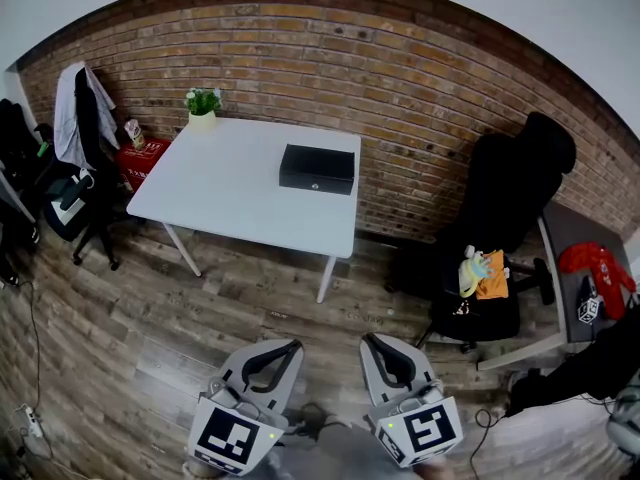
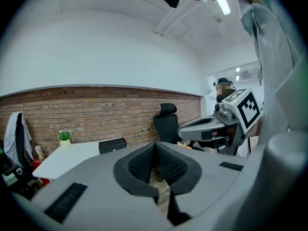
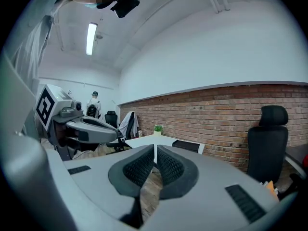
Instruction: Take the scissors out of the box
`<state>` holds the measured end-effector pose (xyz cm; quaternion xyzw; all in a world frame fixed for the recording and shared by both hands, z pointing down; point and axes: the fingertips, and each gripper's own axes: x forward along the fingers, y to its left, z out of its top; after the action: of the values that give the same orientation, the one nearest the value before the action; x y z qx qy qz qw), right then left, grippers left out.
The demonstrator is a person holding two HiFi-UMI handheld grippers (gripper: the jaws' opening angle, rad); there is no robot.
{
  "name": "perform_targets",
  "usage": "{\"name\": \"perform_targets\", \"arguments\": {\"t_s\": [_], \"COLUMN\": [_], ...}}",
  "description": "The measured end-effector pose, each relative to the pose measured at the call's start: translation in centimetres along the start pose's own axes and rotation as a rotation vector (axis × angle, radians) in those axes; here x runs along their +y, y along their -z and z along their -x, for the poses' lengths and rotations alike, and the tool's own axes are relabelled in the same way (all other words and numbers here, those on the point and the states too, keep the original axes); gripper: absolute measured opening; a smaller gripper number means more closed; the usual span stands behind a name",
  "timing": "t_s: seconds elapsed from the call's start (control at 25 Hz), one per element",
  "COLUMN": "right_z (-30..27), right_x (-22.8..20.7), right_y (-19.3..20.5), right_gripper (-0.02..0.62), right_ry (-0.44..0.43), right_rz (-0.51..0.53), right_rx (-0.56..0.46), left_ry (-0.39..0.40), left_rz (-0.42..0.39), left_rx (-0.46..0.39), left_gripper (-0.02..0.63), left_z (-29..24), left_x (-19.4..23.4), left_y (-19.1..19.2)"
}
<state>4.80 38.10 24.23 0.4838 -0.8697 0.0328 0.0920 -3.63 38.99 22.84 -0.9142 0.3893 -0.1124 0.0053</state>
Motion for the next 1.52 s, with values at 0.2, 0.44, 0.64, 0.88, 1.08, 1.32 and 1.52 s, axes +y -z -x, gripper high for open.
{"name": "perform_targets", "arguments": {"t_s": [0.2,0.44,0.64,0.88,1.08,1.32,1.52], "right_z": [0.3,1.0,1.3,1.1,0.5,-0.6,-2.1], "right_x": [1.2,2.4,2.9,3.2,3.4,2.6,1.0], "right_y": [0.3,0.5,0.3,0.4,0.0,0.6,0.6], "right_gripper": [0.048,0.048,0.048,0.048,0.048,0.048,0.048], "right_ry": [0.025,0.043,0.042,0.024,0.020,0.020,0.022], "right_rz": [0.005,0.036,0.052,0.057,0.069,0.059,0.048], "right_rx": [0.000,0.009,-0.003,0.006,-0.008,0.012,0.009], "left_ry": [0.016,0.032,0.027,0.019,0.003,-0.002,0.002], "left_rz": [-0.003,-0.010,-0.007,-0.004,0.017,0.010,-0.002], "left_rx": [-0.006,-0.016,-0.021,-0.027,-0.034,-0.015,-0.002], "left_gripper": [0.018,0.018,0.018,0.018,0.018,0.018,0.018], "left_z": [1.0,1.9,2.4,2.5,2.7,1.6,0.0], "left_x": [0.3,0.0,0.0,-0.1,0.6,1.8,2.6], "left_y": [0.7,1.1,1.1,1.3,1.4,1.8,1.8]}}
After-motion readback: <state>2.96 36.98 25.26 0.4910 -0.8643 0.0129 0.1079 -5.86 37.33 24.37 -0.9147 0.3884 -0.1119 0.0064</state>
